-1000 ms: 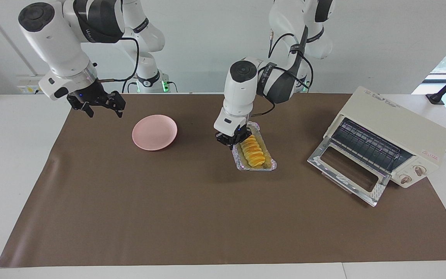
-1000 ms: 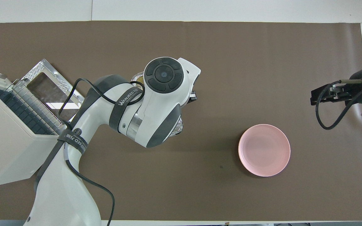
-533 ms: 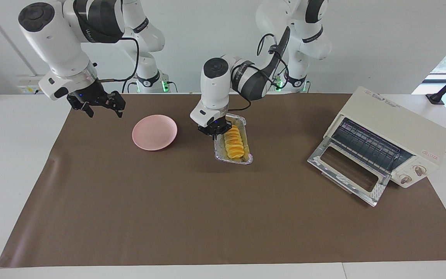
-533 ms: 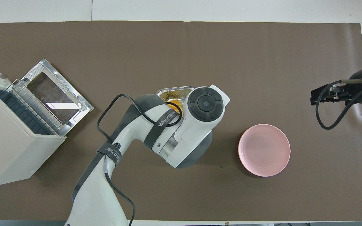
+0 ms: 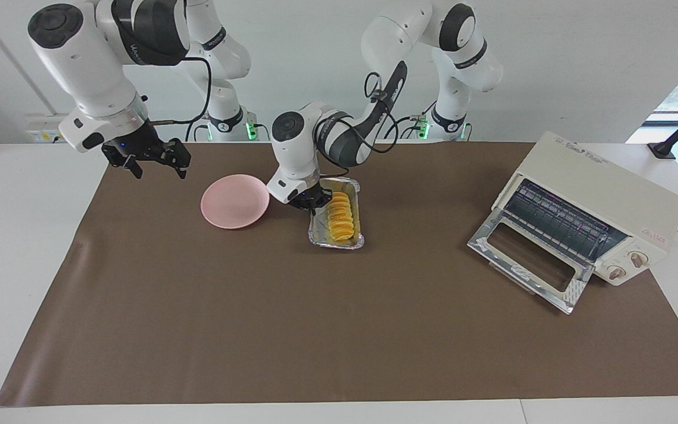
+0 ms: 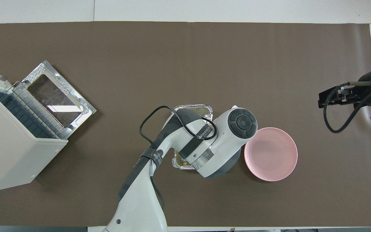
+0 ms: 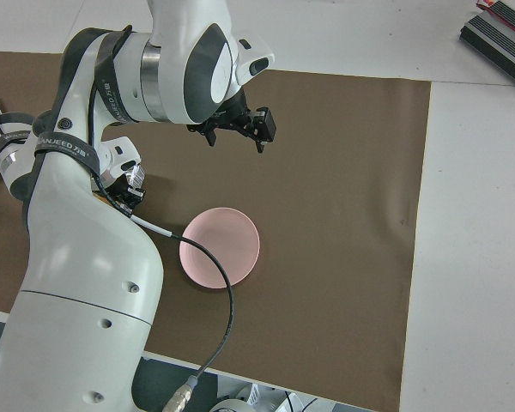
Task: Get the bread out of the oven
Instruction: 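Lower the foil tray onto the table beside the pink plate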
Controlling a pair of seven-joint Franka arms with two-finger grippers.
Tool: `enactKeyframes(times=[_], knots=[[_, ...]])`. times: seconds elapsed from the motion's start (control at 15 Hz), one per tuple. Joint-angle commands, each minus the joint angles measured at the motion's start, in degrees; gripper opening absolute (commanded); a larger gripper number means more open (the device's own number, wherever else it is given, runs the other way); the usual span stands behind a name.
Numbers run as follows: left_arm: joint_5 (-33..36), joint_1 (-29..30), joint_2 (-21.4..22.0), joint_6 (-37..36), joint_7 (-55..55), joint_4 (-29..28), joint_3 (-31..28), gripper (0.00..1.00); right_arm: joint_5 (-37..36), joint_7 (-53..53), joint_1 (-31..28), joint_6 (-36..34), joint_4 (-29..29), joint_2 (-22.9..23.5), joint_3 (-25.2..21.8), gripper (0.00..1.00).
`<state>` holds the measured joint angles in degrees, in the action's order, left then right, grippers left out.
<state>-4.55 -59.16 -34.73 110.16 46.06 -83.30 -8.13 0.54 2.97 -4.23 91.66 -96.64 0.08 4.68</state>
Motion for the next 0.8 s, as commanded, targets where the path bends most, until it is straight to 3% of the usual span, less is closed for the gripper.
enactKeyframes(times=[0.0, 0.13, 0.2, 0.27, 0.33, 0.47, 0.73], knots=[[-0.4, -2.4, -2.5, -0.7, 1.6, 2.4, -1.4, 0.0, -0.9, -1.4, -1.3, 0.0, -1.3, -1.2, 0.9, 1.0], [-0.4, -2.8, -2.5, -0.3, 1.7, 2.4, -1.4, 0.0, -0.9, -1.4, -1.3, 0.0, -1.4, -1.2, 0.9, 1.0], [-0.4, -2.9, -2.5, 0.4, 1.7, 2.4, -1.4, 0.09, -0.9, -1.4, -1.3, 0.0, -1.3, -1.2, 0.9, 1.0], [-0.3, -2.9, -2.5, 0.5, 1.7, 2.4, -1.4, 0.89, -0.9, -1.4, -1.3, 0.0, -1.3, -1.2, 0.9, 1.0], [0.5, -2.9, -2.5, 0.7, 1.6, 2.4, -1.4, 1.0, -0.9, -1.4, -1.3, 0.0, -1.3, -1.2, 0.9, 1.0], [2.1, -2.0, -2.0, 1.3, 1.6, 4.2, -1.5, 1.0, -0.9, -1.4, -1.3, 0.0, -1.3, -1.2, 0.9, 1.0], [-7.9, 6.1, -1.8, -3.1, 1.7, 10.0, -2.4, 1.0, -0.9, -1.4, -1.3, 0.0, -1.3, -1.2, 0.9, 1.0]])
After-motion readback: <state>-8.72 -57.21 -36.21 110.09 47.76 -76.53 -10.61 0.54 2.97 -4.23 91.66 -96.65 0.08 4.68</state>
